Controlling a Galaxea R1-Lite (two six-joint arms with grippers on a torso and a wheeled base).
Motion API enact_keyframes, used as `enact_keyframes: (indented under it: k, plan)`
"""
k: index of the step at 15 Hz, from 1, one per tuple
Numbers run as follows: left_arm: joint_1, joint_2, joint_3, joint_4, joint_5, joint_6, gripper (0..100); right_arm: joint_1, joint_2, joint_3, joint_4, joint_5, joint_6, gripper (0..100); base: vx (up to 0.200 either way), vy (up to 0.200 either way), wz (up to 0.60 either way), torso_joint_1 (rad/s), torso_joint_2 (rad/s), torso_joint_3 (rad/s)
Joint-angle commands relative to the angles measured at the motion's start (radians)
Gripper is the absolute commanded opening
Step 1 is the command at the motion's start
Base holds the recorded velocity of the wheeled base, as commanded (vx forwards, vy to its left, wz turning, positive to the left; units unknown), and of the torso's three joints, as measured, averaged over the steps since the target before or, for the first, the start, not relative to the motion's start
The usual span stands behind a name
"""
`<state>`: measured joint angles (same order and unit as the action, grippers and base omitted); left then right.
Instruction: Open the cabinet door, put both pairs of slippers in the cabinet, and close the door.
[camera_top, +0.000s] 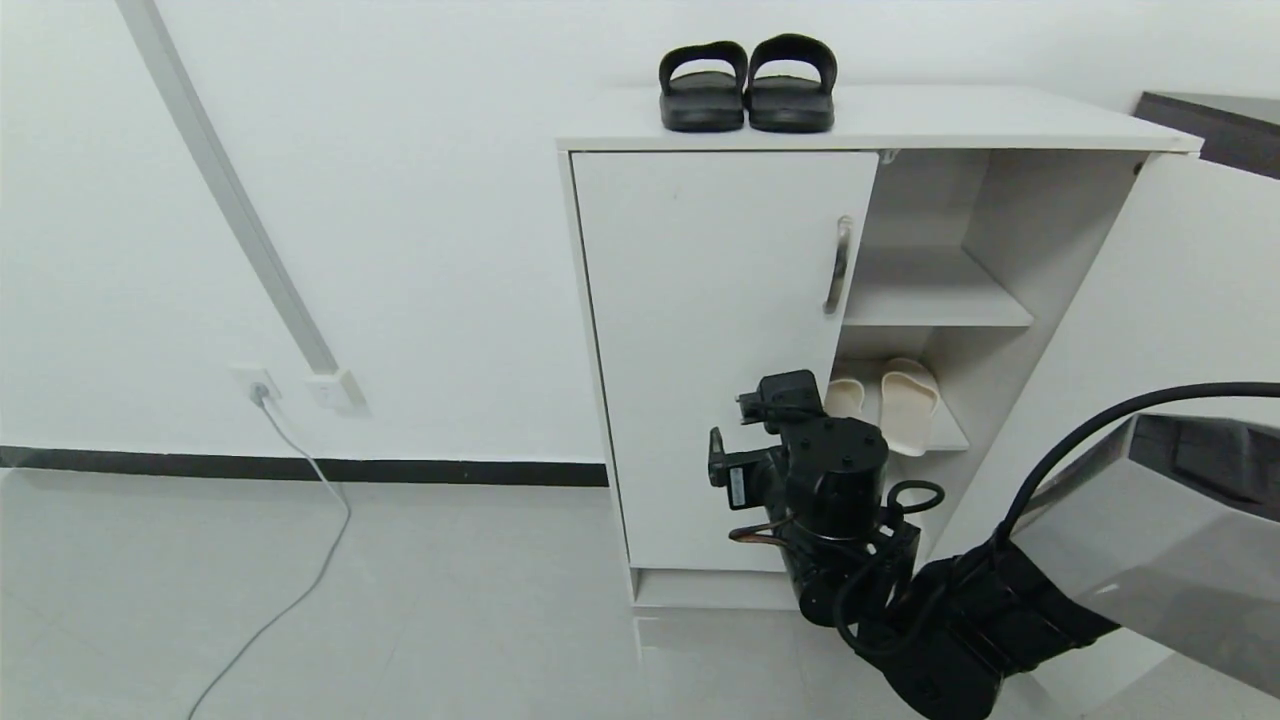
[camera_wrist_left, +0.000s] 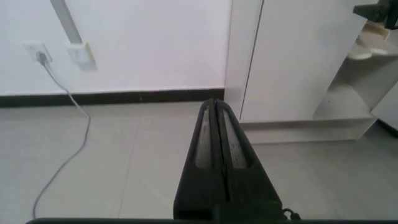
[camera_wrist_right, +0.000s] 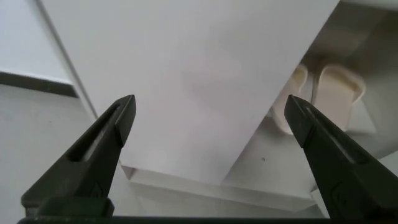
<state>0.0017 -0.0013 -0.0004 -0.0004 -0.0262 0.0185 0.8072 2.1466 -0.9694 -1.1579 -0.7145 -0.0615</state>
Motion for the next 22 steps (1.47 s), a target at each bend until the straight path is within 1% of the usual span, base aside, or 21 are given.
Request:
enact_keyframes:
  k: [1,11,22]
  plan:
    - [0.0,0.001,0.0,0.0,0.0,0.0,0,-0.003,0.001,0.001,0.001,0.0,-0.001,100,0.0,0.0,0.0,0.095,-0.49,-0.364]
    - [0.0,0.001,0.0,0.0,0.0,0.0,0,-0.01,0.004,0.003,0.003,0.0,-0.003,100,0.0,0.0,0.0,0.143,-0.47,-0.328]
    - [0.0,0.001,0.0,0.0,0.0,0.0,0,-0.01,0.001,0.009,0.003,0.0,-0.003,100,0.0,0.0,0.0,0.212,-0.52,-0.314]
